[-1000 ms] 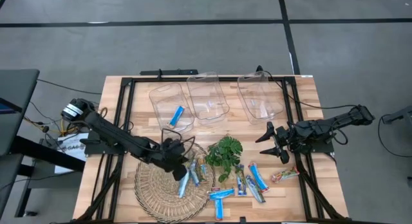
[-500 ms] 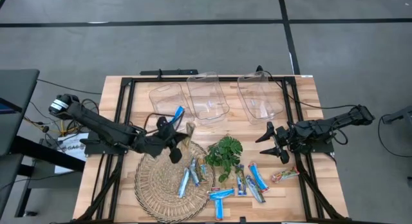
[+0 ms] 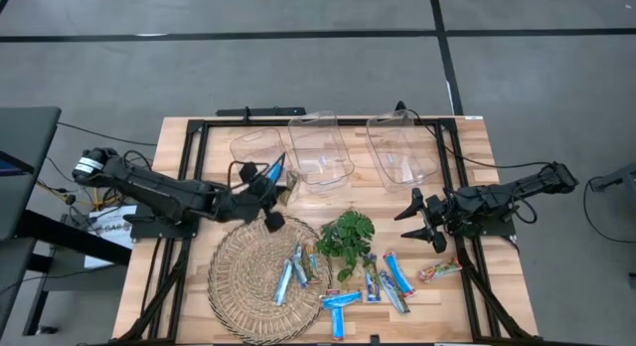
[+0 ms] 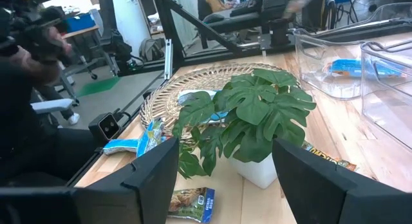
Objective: Pick and place Granola Bars by type
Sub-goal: Put the yellow granola bar into the left transparent bin
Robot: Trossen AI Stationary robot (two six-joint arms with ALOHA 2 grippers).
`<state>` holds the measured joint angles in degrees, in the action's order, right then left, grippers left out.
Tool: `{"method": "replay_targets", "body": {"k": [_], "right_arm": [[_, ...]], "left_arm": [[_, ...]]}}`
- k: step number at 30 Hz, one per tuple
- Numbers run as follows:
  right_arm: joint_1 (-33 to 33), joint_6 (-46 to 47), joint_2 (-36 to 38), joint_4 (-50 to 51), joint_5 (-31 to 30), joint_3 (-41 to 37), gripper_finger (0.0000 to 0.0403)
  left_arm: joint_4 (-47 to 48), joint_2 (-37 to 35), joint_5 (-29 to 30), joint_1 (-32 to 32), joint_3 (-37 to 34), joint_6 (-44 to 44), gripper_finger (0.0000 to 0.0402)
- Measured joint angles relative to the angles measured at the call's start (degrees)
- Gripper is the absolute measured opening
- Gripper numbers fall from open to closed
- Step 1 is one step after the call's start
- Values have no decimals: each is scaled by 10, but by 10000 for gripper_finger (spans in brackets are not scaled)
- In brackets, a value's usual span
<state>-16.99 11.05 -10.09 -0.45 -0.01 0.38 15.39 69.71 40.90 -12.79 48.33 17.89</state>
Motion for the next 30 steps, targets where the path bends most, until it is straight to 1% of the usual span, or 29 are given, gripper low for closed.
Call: {"method": "replay_targets", "body": {"k": [4,8,11,14,18,25,27,30], "right_arm": [[0,0,0,0,0,0,244],[0,0,0,0,0,0,244],[0,0,0,0,0,0,244],[0,0,0,0,0,0,244],[0,0,0,0,0,0,244],[0,0,0,0,0,0,244],[0,0,0,0,0,0,244],[0,0,0,0,0,0,244]], "left_arm": [[60,-5,4,58,0,-8,2],[138,-8,0,115,0,10,2],[179,-8,-6,153,0,25,2],[190,-7,-21,180,0,26,2],[199,-6,-34,197,0,21,2],[203,-6,-36,199,0,9,4],[203,-6,-36,199,0,3,12],[203,-6,-36,199,0,-3,35]]}}
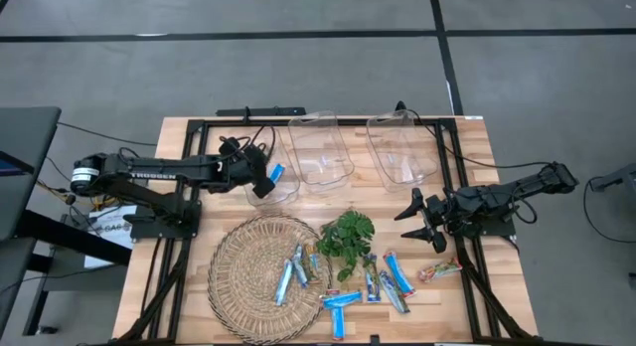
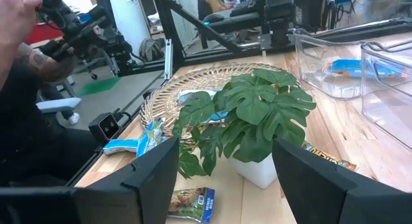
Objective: Pick and place Granola Bars by type
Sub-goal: Put the yellow granola bar into the left transparent bin, then put the left yellow granola bar into the left transparent bin
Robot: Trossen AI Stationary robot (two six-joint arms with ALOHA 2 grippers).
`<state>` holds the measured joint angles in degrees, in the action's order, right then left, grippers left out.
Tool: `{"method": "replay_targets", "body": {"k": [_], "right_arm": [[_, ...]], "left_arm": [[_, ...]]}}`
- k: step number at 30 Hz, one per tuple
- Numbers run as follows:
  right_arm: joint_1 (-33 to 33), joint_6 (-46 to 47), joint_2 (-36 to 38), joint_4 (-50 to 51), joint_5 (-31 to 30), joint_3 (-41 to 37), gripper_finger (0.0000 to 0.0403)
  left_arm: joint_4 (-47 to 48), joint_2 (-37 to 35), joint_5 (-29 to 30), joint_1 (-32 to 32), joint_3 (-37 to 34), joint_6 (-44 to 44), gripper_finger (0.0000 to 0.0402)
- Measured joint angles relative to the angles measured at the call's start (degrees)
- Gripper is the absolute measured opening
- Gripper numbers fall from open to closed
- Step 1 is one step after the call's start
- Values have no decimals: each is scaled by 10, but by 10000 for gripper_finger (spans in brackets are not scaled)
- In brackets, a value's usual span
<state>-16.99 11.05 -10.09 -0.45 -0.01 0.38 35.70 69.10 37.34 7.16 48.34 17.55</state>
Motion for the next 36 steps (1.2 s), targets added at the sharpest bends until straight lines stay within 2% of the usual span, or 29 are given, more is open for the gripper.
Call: {"method": "replay_targets", "body": {"k": [5,9,14,20,23,28,36], "right_arm": [[0,0,0,0,0,0,244],[0,0,0,0,0,0,244],[0,0,0,0,0,0,244],[0,0,0,0,0,0,244],[0,0,0,0,0,0,244],[0,0,0,0,0,0,244],[0,0,0,0,0,0,244]], "left_arm": [[0,0,0,0,0,0,86],[-4,0,1,-6,0,0,111],[-56,0,2,-39,0,-5,117],[-155,0,-19,-107,0,-38,118],[-197,0,-58,-143,0,-49,118],[-256,5,-157,-187,0,-60,118],[-261,44,-316,-243,0,-40,118]]}}
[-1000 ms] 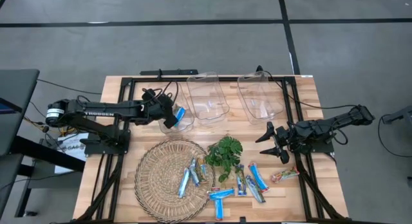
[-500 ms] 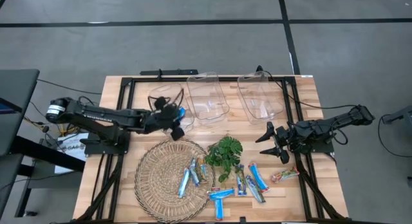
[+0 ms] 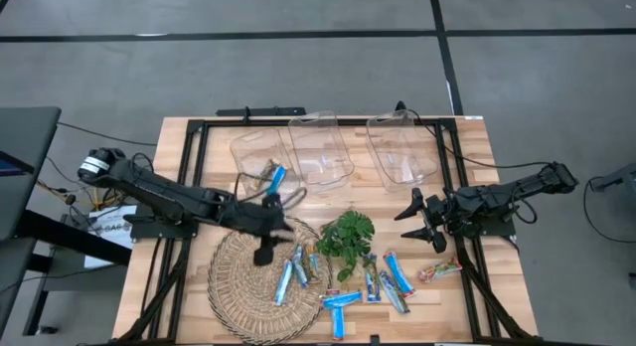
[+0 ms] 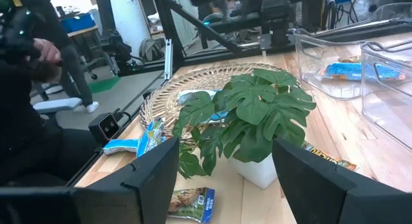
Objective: Pick and place Granola Bars by type
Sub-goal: Put the left yellow granola bar into the left transparent bin
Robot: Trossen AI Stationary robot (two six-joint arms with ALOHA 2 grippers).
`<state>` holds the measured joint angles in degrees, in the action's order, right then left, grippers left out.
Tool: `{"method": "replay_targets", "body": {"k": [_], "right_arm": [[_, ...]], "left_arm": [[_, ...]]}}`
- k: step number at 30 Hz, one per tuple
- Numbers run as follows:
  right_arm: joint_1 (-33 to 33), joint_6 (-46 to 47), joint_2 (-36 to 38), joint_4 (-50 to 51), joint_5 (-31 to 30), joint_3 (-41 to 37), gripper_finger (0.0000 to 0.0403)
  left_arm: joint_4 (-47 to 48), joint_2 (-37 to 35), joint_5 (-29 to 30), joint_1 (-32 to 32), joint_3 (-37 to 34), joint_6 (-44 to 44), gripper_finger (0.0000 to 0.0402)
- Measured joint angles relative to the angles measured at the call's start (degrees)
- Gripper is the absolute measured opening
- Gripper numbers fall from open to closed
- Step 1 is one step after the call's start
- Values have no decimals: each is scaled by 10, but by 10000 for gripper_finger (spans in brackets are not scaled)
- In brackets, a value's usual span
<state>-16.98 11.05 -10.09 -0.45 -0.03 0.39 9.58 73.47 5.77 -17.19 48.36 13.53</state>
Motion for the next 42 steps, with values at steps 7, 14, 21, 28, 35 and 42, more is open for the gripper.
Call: {"method": "replay_targets", "body": {"k": [7,14,21,28,35,42], "right_arm": [[0,0,0,0,0,0,244],[0,0,0,-1,0,0,244],[0,0,0,0,0,0,244],[0,0,0,0,0,0,244],[0,0,0,-1,0,0,244],[0,0,0,-1,0,0,244]], "left_arm": [[9,29,-87,-63,0,116,118],[-10,82,-118,-120,0,275,118],[-45,126,-72,-157,0,420,117],[-13,188,43,-182,42,487,97],[104,229,99,-195,126,492,77],[141,249,96,-196,157,518,86]]}}
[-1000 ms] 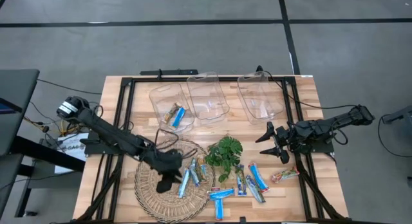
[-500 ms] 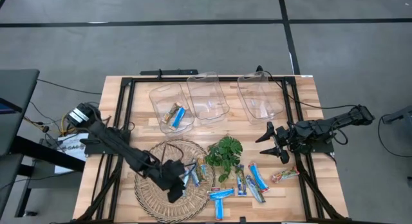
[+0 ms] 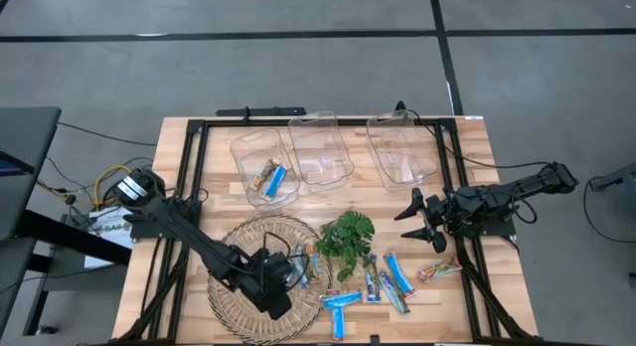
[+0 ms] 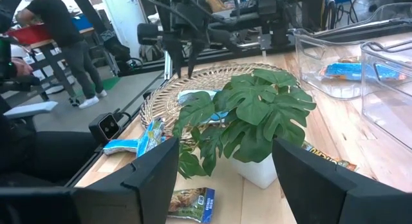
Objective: Pick and place Granola Bars by type
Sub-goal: Put the left yellow granola bar into the left transparent bin
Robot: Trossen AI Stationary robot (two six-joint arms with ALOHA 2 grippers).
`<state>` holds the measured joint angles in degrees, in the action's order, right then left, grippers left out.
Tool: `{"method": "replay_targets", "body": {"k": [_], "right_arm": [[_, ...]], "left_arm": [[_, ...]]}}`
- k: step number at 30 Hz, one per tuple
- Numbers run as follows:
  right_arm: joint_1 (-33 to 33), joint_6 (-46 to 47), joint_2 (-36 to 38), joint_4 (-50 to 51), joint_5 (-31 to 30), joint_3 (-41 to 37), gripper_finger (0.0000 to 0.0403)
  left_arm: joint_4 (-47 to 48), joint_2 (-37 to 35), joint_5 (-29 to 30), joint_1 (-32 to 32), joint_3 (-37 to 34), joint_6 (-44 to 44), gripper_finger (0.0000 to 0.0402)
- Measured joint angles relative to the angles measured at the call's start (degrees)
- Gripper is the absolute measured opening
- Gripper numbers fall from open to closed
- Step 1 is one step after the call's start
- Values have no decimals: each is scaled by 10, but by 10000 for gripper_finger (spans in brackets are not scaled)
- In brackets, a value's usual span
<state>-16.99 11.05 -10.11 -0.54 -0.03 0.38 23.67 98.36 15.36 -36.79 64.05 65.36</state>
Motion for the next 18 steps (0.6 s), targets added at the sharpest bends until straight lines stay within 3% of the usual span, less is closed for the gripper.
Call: {"method": "replay_targets", "body": {"k": [18], "right_arm": [[0,0,0,0,0,0,244]], "left_arm": [[68,21,-13,12,-2,30,169]]}}
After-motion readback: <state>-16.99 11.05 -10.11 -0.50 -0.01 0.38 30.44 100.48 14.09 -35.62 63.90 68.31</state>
